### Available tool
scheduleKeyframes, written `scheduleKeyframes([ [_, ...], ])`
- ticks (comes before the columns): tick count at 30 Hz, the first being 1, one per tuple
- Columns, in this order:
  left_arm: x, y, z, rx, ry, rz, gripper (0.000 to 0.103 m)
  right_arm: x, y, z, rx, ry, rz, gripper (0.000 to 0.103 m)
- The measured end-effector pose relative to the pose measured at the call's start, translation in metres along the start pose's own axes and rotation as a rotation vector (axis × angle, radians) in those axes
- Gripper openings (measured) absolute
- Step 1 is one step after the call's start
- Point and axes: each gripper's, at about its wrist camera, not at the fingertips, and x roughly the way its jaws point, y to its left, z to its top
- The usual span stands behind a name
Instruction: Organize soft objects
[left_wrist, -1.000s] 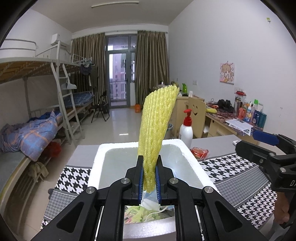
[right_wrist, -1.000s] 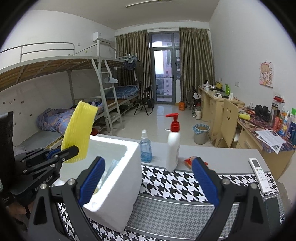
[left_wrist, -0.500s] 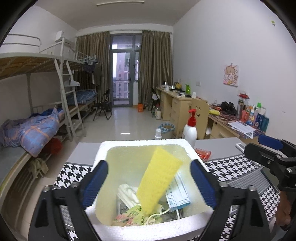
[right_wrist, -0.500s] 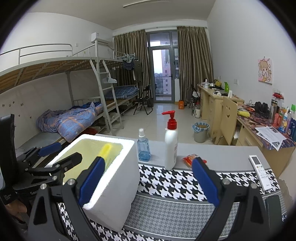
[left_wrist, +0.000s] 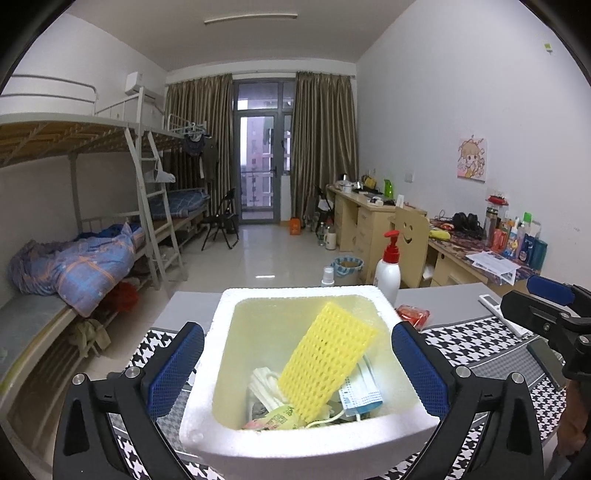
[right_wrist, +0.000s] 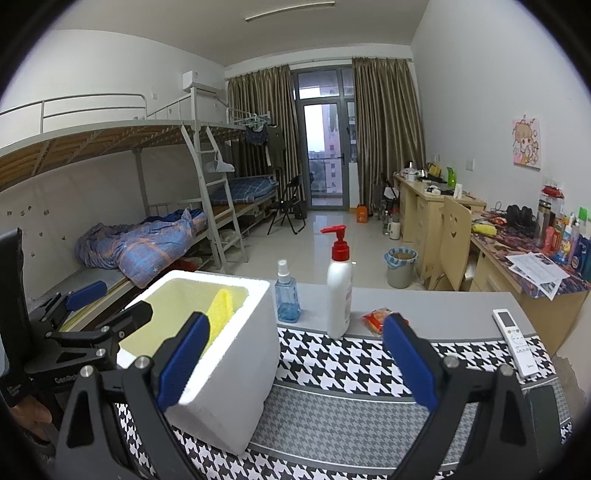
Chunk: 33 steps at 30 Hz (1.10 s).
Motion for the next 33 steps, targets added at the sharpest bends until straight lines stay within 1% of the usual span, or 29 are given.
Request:
scheduleKeyframes([
  [4, -0.012, -0.004, -0.001, -0.005, -0.025, -0.004, 0.102, -0.010, 0.001, -0.002, -0.005, -0.014, -0.001, 0.097],
  [11, -0.031, -0.010, -0.004, 0.004, -0.046, -0.003, 0.102, -0.027, 0.001, -0.008, -0.008, -0.037, -0.005, 0.097],
  [16, -0.043, -0.015, -0.007, 0.004, -0.060, -0.002, 0.102, -0.041, 0.002, -0.016, -0.017, -0.065, 0.005, 0.100],
  [18, -0.049, -0.017, -0.008, 0.003, -0.065, -0.006, 0.102, -0.048, 0.003, -0.019, -0.027, -0.081, -0.001, 0.102],
  [20, -0.053, -0.018, -0.009, -0.003, -0.073, -0.008, 0.102, -0.054, 0.005, -0.022, -0.041, -0.100, -0.008, 0.102],
  [24, -0.059, -0.025, -0.012, 0.012, -0.083, -0.013, 0.102, -0.058, 0.008, -0.028, -0.043, -0.111, -0.031, 0.102],
  [33, -0.074, -0.029, -0.021, -0.001, -0.101, -0.025, 0.102, -0.072, 0.011, -0.032, -0.057, -0.132, -0.014, 0.102],
])
